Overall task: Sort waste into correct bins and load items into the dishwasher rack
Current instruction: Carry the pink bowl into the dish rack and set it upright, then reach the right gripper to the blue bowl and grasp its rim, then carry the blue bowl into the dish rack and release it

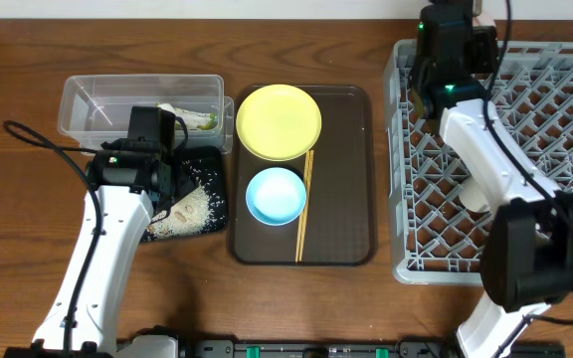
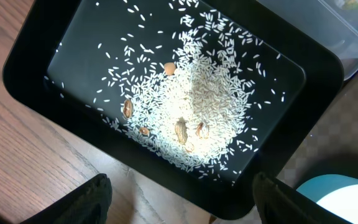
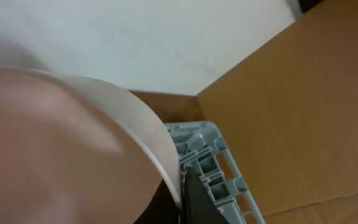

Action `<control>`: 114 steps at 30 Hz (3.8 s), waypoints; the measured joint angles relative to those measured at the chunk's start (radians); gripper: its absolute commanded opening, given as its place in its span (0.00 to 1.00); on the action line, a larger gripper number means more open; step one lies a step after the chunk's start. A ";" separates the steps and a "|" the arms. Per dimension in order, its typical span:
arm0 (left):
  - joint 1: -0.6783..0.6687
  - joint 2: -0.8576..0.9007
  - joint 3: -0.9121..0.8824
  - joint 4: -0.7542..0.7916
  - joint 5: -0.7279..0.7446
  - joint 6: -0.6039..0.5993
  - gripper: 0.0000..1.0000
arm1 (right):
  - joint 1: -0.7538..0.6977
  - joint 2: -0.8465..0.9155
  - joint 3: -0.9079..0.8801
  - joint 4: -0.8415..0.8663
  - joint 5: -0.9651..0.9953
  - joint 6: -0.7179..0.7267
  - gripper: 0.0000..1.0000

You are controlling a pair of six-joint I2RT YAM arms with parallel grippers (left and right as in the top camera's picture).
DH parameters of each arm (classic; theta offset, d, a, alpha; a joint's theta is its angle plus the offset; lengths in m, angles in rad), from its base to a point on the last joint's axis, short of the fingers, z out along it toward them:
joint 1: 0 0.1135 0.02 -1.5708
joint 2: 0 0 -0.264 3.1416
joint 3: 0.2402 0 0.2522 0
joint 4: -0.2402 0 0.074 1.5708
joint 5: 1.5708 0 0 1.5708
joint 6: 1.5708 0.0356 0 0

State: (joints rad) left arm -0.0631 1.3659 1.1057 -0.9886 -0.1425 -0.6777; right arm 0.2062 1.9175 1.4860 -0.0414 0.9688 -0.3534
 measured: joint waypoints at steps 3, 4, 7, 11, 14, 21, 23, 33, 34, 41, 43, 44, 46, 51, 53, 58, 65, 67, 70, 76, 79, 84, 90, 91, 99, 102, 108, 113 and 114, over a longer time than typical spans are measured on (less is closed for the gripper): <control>0.000 0.000 0.000 0.000 0.000 0.000 0.76 | 0.002 0.032 0.000 -0.018 0.010 -0.015 0.01; 0.000 0.000 0.000 0.000 0.000 0.000 0.76 | 0.002 0.043 0.000 -0.023 0.017 -0.019 0.01; 0.000 0.000 0.000 0.000 0.000 0.000 0.76 | 0.003 0.076 0.000 -0.031 0.043 -0.024 0.01; 0.000 0.000 0.000 0.000 0.000 0.000 0.76 | 0.007 0.109 0.000 -0.038 0.076 -0.027 0.01; 0.000 0.000 0.000 0.000 0.000 0.000 0.76 | 0.019 0.113 0.000 -0.052 0.096 -0.023 0.01; 0.000 0.000 0.000 0.000 0.000 0.000 0.76 | 0.050 0.113 0.011 -0.158 0.105 0.053 0.01; 0.000 0.000 0.000 0.000 0.000 0.000 0.76 | 0.059 0.113 0.017 -0.201 0.100 0.087 0.01; 0.000 0.000 0.000 0.000 0.000 0.000 0.76 | 0.097 0.110 0.025 -0.450 0.043 0.332 0.23; 0.000 0.000 0.000 0.000 0.000 0.000 0.76 | 0.103 0.111 0.016 -0.482 0.010 0.351 0.26; 0.000 0.000 0.000 0.000 0.000 0.000 0.76 | 0.124 0.088 0.005 -0.595 -0.180 0.464 0.52; 0.000 0.000 0.000 0.000 0.000 0.000 0.76 | 0.126 0.049 0.005 -0.613 -0.255 0.478 0.61; 0.000 0.000 0.000 0.000 0.000 0.000 0.76 | 0.126 0.027 0.005 -0.617 -0.285 0.481 0.62; 0.000 0.000 0.000 0.000 0.000 0.000 0.77 | 0.126 -0.023 0.005 -0.618 -0.343 0.485 0.63; 0.001 0.000 0.000 -0.001 -0.001 0.006 0.77 | 0.126 -0.167 0.005 -0.632 -0.552 0.494 0.58; 0.002 0.000 0.000 -0.006 -0.009 0.011 0.77 | 0.126 -0.207 0.005 -0.642 -0.673 0.497 0.57; 0.043 0.000 0.000 -0.047 -0.060 0.023 0.77 | 0.143 -0.219 0.005 -0.687 -0.971 0.503 0.57; 0.160 0.000 0.000 -0.063 -0.074 0.024 0.77 | 0.285 -0.131 0.005 -0.743 -1.139 0.503 0.54; 0.172 0.000 0.000 -0.063 -0.073 0.024 0.77 | 0.327 -0.089 0.005 -0.752 -1.158 0.503 0.49; 0.174 0.000 0.000 -0.063 -0.072 0.024 0.77 | 0.374 -0.025 0.005 -0.768 -1.167 0.520 0.42; 0.174 0.000 0.000 -0.063 -0.070 0.024 0.77 | 0.430 0.093 0.004 -0.785 -1.158 0.579 0.22; 0.174 0.000 0.000 -0.063 -0.070 0.024 0.77 | 0.438 0.122 0.004 -0.784 -1.155 0.599 0.11; 0.174 0.000 0.000 -0.063 -0.070 0.024 0.77 | 0.438 0.127 0.003 -0.759 -1.152 0.613 0.01; 0.174 0.000 0.000 -0.063 -0.070 0.024 0.77 | 0.411 0.111 0.003 -0.759 -1.137 0.613 0.01; 0.174 0.000 0.000 -0.063 -0.070 0.024 0.77 | 0.400 0.097 0.003 -0.760 -1.122 0.613 0.01; 0.174 0.000 0.000 -0.063 -0.070 0.024 0.77 | 0.245 -0.177 0.001 -0.745 -0.914 0.597 0.01; 0.174 0.000 0.000 -0.063 -0.070 0.024 0.77 | 0.174 -0.277 0.002 -0.702 -0.777 0.549 0.01; 0.174 0.000 0.000 -0.061 -0.070 0.024 0.77 | 0.064 -0.323 0.003 -0.543 -0.466 0.415 0.01; 0.174 0.000 0.000 -0.058 -0.070 0.024 0.77 | -0.027 -0.304 0.003 -0.373 -0.242 0.294 0.01; 0.174 0.000 0.000 -0.059 -0.070 0.024 0.77 | -0.047 -0.297 0.003 -0.340 -0.205 0.270 0.01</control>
State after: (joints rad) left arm 0.1104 1.3659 1.1057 -1.0473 -0.2127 -0.6540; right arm 0.1593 1.6203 1.4887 -0.3813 0.7635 -0.0830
